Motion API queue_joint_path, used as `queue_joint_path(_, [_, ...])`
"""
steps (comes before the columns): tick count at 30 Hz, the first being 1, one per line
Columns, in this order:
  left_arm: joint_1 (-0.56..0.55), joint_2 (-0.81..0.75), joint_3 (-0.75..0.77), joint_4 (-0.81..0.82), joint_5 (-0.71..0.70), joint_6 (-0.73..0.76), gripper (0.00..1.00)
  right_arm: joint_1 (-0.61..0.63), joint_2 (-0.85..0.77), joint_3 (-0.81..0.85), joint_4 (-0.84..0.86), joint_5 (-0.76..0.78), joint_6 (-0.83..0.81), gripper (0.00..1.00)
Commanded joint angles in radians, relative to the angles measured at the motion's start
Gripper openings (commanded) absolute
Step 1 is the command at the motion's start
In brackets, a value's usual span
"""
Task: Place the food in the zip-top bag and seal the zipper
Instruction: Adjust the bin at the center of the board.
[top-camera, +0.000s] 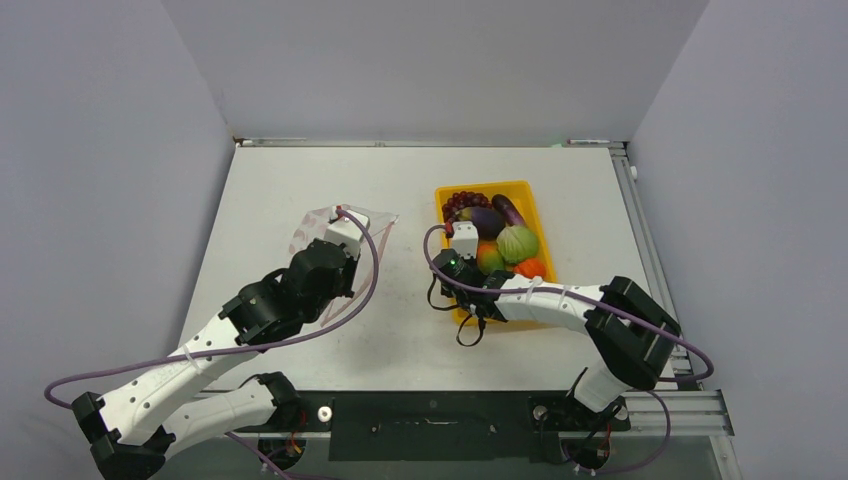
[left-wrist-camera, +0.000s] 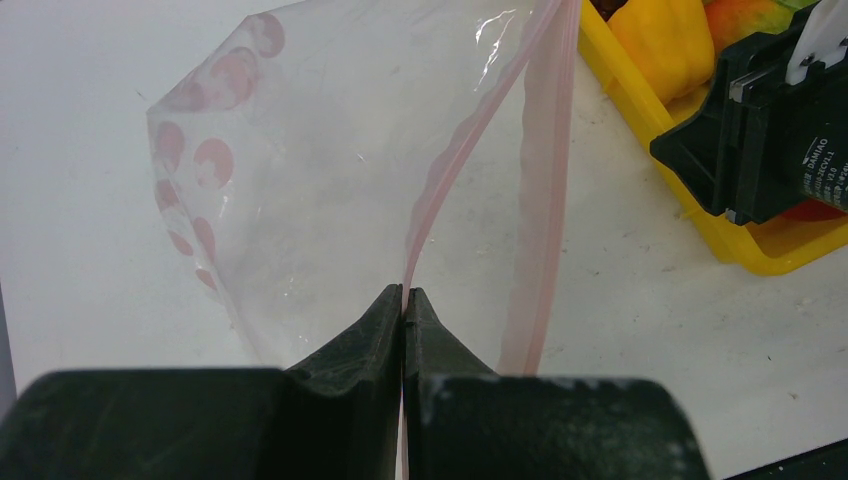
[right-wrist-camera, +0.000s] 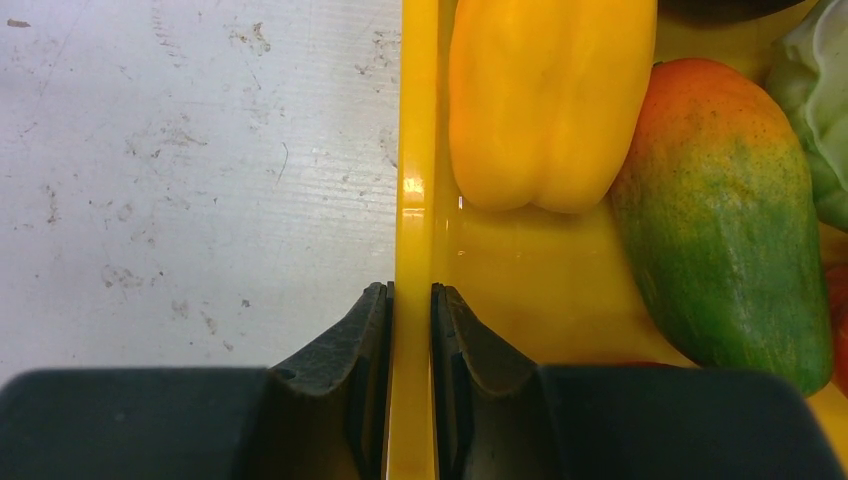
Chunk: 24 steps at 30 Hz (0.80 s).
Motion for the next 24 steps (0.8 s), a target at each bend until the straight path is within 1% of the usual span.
queue_joint_path(1, [-0.001,-0.003,0.004,0.04,-0.008,0.003,0.0,0.007,-0.011,0.029,-0.003,0.025,0.031,0.05])
queue_joint_path(8, [-0.001,-0.001,0.003,0.041,-0.007,0.003,0.0,-0.006,0.045,0.083,-0.03,0.083,0.034,0.05])
queue_joint_path(12, [-0.001,0.0,0.003,0.04,-0.007,0.003,0.0,-0.034,0.074,0.092,-0.021,0.067,0.037,0.05])
queue_joint_path(17, [-0.001,-0.001,0.004,0.04,-0.008,0.003,0.0,-0.037,0.061,0.093,-0.021,0.055,0.04,0.06])
queue_joint_path(22, [-0.001,0.0,0.006,0.039,-0.007,0.003,0.0,-0.029,0.008,0.082,-0.028,0.054,0.044,0.25])
queue_joint_path(24, [-0.001,0.003,0.005,0.039,-0.008,0.005,0.0,-0.027,-0.016,0.082,-0.032,0.053,0.04,0.38])
